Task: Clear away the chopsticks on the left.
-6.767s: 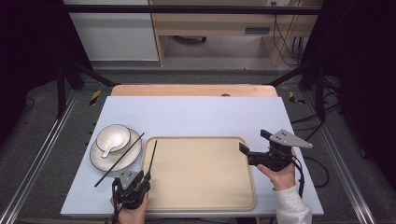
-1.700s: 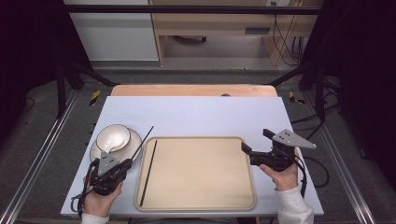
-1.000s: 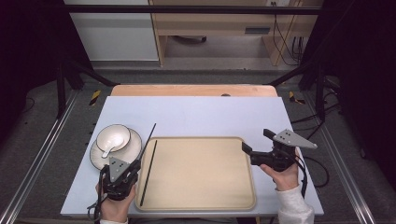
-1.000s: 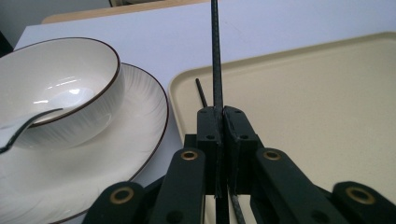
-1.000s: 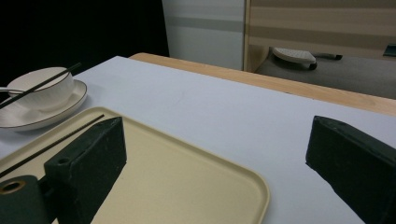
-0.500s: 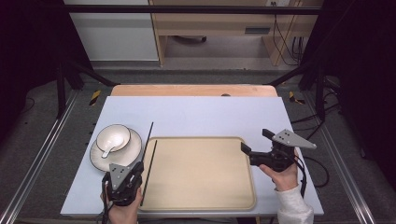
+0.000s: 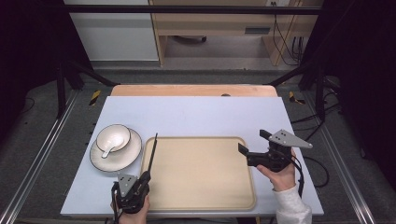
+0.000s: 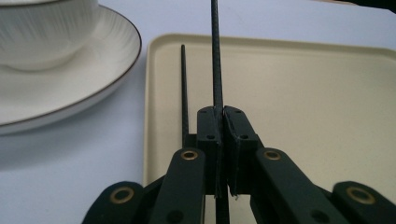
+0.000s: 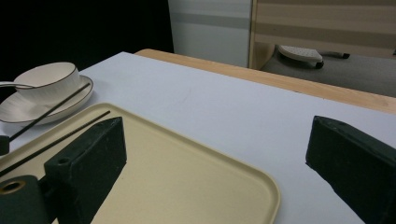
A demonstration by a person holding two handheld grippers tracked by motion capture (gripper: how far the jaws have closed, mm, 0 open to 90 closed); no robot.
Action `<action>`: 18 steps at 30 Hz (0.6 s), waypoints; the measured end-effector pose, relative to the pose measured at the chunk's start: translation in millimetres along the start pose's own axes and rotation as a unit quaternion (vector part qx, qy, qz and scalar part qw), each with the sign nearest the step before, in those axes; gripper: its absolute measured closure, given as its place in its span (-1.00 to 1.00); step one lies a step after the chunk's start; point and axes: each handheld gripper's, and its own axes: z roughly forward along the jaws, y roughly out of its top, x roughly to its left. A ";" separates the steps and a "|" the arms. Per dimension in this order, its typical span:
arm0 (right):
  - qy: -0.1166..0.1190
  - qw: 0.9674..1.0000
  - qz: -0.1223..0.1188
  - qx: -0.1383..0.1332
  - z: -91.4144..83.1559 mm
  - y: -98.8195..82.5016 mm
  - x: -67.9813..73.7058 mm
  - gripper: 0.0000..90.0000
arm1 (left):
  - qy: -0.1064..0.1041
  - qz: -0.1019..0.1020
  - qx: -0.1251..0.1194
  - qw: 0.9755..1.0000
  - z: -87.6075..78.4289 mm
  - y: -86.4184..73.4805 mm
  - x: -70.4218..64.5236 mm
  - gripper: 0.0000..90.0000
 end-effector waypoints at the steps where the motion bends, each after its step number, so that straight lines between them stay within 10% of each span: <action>1: 0.000 1.000 -0.002 0.000 0.5 -0.2 0.2 -0.88 | 0.000 -0.002 0.005 1.000 3.6 -4.7 -1.0 0.89; 18: 0.001 1.000 -0.003 0.004 2.8 -1.4 1.0 -0.88 | 0.010 0.000 0.028 1.000 19.0 -13.6 -2.4 0.89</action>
